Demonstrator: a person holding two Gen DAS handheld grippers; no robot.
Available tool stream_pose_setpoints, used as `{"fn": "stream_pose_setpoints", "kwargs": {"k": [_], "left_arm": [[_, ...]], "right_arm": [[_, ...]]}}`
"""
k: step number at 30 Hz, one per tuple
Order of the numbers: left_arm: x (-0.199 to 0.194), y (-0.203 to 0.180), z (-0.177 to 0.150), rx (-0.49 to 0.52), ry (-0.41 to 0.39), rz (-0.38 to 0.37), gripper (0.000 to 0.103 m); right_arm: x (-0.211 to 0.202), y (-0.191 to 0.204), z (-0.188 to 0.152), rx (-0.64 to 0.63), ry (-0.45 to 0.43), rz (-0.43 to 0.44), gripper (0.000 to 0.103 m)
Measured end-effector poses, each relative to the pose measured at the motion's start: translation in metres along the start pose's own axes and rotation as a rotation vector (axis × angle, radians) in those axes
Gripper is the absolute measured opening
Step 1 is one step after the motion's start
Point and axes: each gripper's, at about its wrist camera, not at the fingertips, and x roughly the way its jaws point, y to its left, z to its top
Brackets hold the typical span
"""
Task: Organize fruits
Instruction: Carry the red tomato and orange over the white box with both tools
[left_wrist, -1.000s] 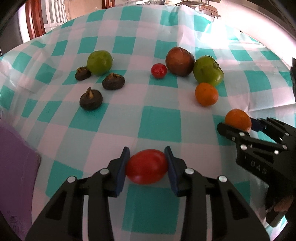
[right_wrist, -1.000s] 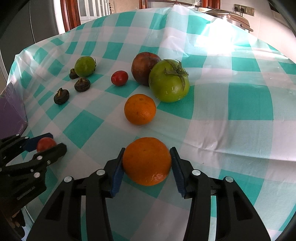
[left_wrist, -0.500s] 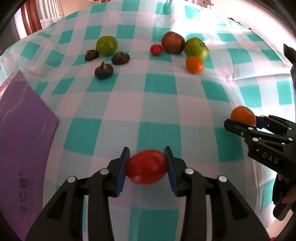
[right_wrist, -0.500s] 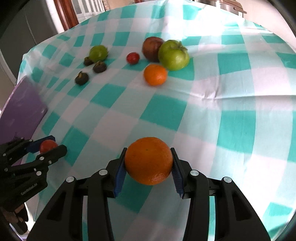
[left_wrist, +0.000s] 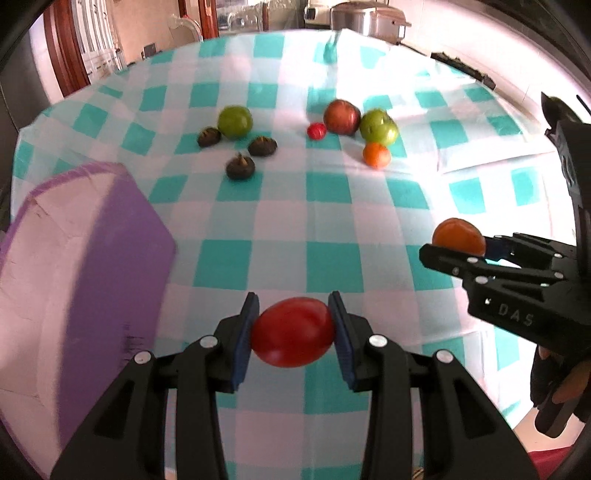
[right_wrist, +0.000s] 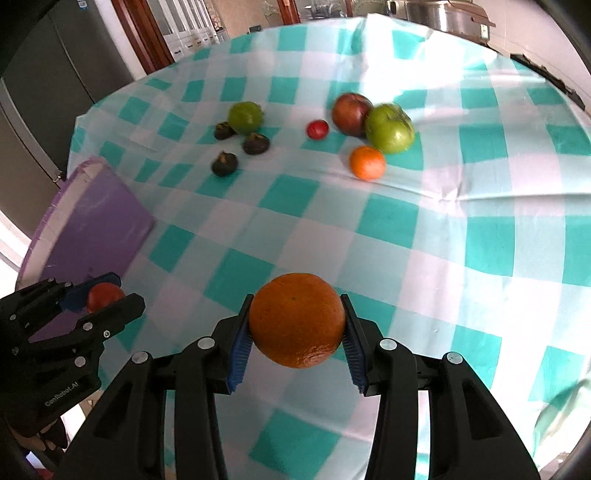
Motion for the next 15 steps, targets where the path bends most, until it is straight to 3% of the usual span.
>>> {"fn": "stream_pose_setpoints", "kwargs": {"k": [9, 15], "left_arm": [[-0.06, 0.039, 0.0, -0.009, -0.091, 0.026, 0.039], [-0.097, 0.085, -0.006, -0.047, -0.153, 0.071, 0.039]], "right_arm": [[-0.021, 0.058, 0.012, -0.058, -0.048, 0.017, 0.044], [-0.033, 0.104, 0.028, -0.103, -0.099, 0.053, 0.044]]}}
